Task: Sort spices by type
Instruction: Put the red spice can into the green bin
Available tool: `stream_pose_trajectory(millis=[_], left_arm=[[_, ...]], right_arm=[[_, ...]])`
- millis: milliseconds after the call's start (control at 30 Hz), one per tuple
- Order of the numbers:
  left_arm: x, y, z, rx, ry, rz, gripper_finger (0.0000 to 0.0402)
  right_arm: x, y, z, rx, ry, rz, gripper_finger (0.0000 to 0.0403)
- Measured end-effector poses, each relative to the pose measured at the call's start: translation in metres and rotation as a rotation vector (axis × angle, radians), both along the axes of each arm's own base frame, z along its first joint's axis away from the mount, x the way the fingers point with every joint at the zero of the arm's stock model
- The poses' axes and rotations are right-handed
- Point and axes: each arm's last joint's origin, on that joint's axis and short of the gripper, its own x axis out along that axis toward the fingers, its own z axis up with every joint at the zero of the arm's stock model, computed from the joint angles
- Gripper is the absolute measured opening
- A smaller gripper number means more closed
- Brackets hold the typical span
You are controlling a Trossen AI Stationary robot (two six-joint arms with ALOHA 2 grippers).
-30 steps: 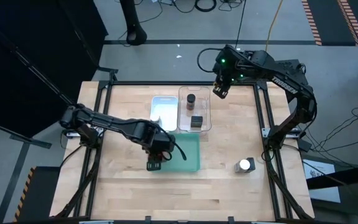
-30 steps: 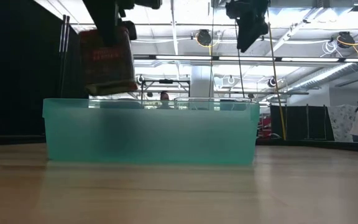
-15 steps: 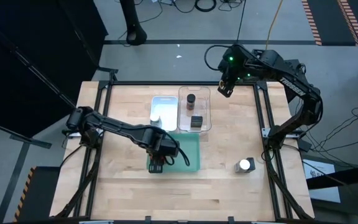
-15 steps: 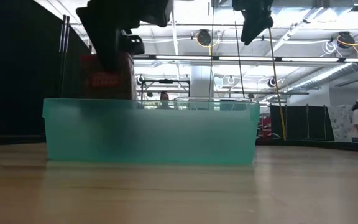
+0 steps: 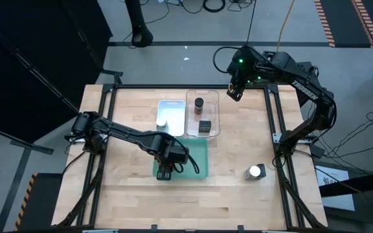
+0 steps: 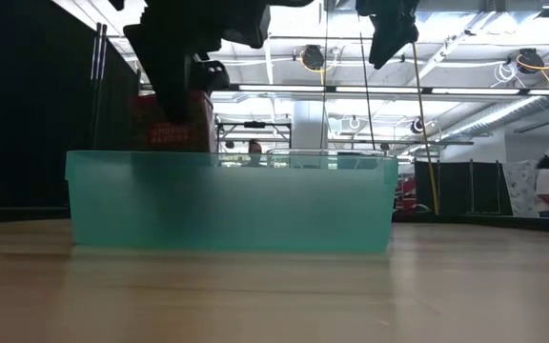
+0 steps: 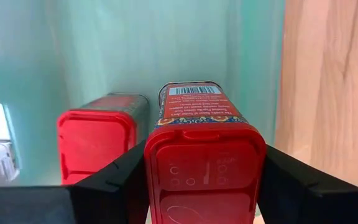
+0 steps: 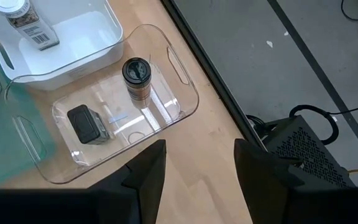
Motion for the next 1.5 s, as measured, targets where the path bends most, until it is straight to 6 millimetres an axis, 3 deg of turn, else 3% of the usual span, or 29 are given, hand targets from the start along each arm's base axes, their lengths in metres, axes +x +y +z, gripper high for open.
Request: stream_pose_trajectory(millis=[267,733,900,1000,1167,1367,1500], left_arm=[[0.001,0.000,0.000,0.011,-0.010,0.003,0.0256],[0.000,0.001,0.000,0.012,0.003,0.015,0.0242],[-0.005,0.002,0.024,0.021,0.057,0.041,0.0243],[-0.007,0.003,0.046,0.035,0.001,0.015,0.0239],[-0.022,0.011,0.082,0.082,-0.130,0.059,0.0182],[-0.054,0.027,0.125,0.250,-0.315,0.181,0.0028],[-0.080,0.036,0.152,0.302,-0.446,0.293,0.0011]], right_arm=[[0.000,0.000,0.000,0.000,0.000,0.000,0.0173],[0.000,0.000,0.000,0.000,0.000,0.000,0.0173],[0.000,0.000,0.000,0.000,-0.001,0.000,0.0173],[0.001,-0.001,0.001,-0.002,-0.021,0.005,0.0173],[0.006,0.005,0.002,0.115,-0.113,0.105,0.0161],[0.017,0.033,0.012,0.178,-0.235,0.194,0.0106],[0.032,0.066,0.021,0.203,-0.337,0.266,0.0054]])
